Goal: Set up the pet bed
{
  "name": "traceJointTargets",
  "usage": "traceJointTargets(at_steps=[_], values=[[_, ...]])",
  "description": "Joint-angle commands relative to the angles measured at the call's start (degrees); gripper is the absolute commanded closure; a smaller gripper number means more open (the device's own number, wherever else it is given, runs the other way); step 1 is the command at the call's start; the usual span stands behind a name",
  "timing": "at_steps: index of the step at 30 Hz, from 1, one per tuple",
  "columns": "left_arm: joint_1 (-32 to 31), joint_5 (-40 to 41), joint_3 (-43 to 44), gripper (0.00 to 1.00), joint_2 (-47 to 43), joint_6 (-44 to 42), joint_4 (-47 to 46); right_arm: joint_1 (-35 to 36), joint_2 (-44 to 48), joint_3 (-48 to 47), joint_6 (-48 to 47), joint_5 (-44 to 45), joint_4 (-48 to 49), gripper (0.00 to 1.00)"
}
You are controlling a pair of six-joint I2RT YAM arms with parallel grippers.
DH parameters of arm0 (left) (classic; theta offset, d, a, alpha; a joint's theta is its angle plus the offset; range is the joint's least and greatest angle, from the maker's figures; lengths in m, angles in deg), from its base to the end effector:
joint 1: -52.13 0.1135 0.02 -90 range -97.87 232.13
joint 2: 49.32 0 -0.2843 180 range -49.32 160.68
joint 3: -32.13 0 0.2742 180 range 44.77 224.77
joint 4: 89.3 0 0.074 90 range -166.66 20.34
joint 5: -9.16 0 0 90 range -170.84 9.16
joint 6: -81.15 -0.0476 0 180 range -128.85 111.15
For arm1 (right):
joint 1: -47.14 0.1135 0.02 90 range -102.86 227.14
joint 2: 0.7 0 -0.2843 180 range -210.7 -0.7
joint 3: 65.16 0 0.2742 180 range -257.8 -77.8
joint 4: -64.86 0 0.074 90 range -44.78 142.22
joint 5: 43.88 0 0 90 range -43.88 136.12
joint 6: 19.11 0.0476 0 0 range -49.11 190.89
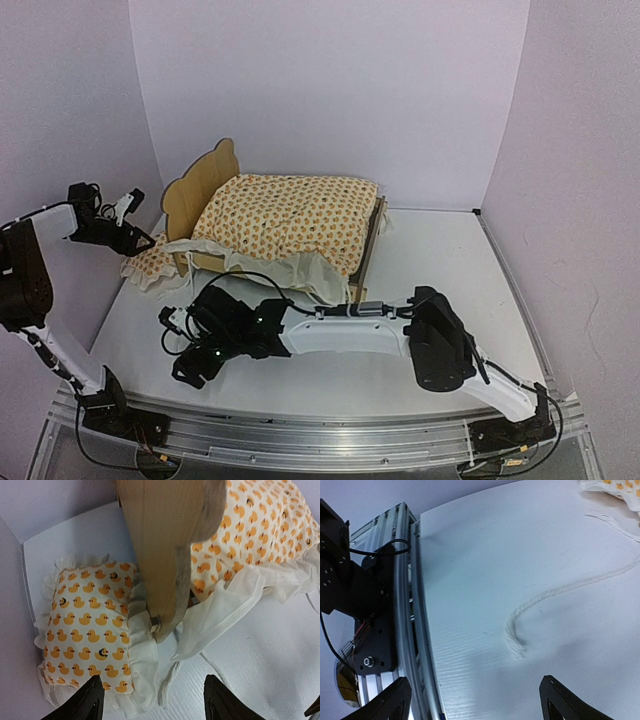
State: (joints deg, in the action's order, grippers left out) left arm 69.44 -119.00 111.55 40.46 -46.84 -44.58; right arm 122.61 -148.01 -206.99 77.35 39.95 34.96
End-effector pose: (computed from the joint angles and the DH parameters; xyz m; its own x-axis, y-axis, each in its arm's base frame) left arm 0.3452 0.0768 0.2571 -0.5531 0.3346 -0.7630 0.5636 0.8247 -0.0469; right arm 0.1534 0.6122 0.1706 -0.2551 -0.5384 -0.8032 -0.9618 0.2266 0.1536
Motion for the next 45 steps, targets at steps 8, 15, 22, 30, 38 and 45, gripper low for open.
traceJointTargets(at_steps=[8,15,22,30,38,45], values=[[-12.62,-10.39,5.62,0.36,-11.61,-7.81,17.48,-9.46,37.9,30.74,18.36,18.82,-1.7,0.16],[-33.1,-9.45,-0.54,0.36,-16.05,-16.38,18.29,-14.91,59.63,55.58,31.14,25.76,-1.72,0.32],[-55.17,-0.85,0.75,0.41,-7.16,-22.37,15.29,-18.83,67.38,70.25,46.12,24.1,-1.44,0.49],[-65.62,5.01,8.49,0.41,10.55,-31.14,8.62,-21.9,60.59,72.72,47.01,16.75,0.61,0.56],[-65.48,5.8,12.17,0.42,17.19,-33.63,4.99,-20.18,47.12,69.95,37.41,20.6,13.32,0.72],[-64.05,5.14,8.08,0.42,13.43,-32.85,5.83,-18.65,38.09,62.81,31.47,26.7,12.89,0.75]])
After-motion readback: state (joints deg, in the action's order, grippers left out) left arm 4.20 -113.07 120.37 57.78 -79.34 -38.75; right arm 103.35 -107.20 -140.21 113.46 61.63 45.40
